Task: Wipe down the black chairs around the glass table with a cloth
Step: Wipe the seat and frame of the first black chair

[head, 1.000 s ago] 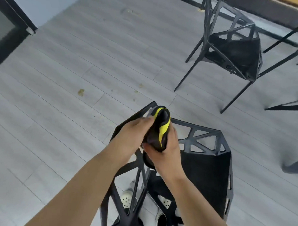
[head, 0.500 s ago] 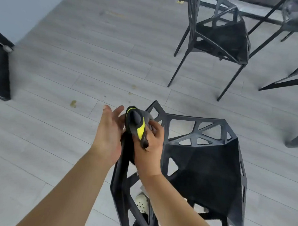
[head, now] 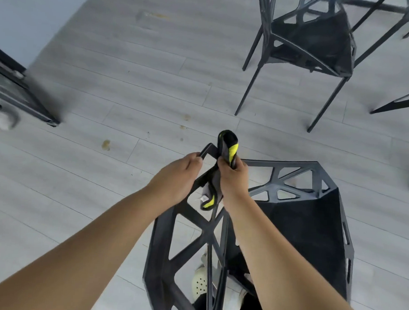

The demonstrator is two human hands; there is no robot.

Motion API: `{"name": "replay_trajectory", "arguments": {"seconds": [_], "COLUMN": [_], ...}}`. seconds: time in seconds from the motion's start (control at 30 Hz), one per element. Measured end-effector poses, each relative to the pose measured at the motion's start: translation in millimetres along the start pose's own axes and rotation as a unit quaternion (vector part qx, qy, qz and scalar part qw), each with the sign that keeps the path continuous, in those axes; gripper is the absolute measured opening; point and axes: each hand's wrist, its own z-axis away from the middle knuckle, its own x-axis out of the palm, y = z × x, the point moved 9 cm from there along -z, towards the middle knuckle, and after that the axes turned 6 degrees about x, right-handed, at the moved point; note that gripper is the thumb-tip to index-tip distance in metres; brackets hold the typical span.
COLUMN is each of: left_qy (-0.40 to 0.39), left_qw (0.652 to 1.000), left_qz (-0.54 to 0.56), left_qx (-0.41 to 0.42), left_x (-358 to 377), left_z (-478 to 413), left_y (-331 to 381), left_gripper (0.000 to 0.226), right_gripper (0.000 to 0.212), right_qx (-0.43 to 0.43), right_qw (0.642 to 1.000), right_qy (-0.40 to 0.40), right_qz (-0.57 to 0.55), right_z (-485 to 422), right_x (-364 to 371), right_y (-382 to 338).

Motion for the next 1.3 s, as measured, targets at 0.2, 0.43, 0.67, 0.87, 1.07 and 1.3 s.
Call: {"name": "replay_trajectory", "arguments": {"seconds": [0.2,0.43,0.67,0.87,1.07,1.3], "left_qy": [0.010,0.034,0.037,0.030,0.037,0.036], "left_qw": [0.997,0.992,0.984,0.981,0.978,0.982], "left_qz": [0.005,-0.122,-0.174,-0.191,-0.204,-0.185], "left_qx": [-0.071,-0.024,-0.013,-0.012,-0.014,-0.010], "left_x": [3.0,2.3,3.3,6.5,4.2,4.7], "left_z": [-14.7,-25.9,-28.2,-30.6,-25.4,-26.2], "left_y": [-4.3,-2.5,-12.6,-15.1,-12.7,-15.2], "left_gripper": [0.059,0.046,0.047,0.052,0.054,0.054], "right_gripper": [0.021,0.028,0.031,0.038,0.006,0.034], "right_qx": [-0.078,-0.103,-0.091,-0.151,-0.122,-0.267], "right_qw": [0.989,0.989,0.987,0.984,0.982,0.939], "right_qy": [-0.116,-0.030,0.033,0.090,0.040,0.152], "right_qz": [-0.042,-0.105,-0.128,0.023,0.137,0.154], "right_z": [92.4,39.8,3.3,-36.6,-59.2,-35.2], "right_x": [15.6,12.6,-0.8,-17.9,-42.9,-68.6], "right_y": [6.8,7.9,25.3,21.4,26.1,-12.9]}}
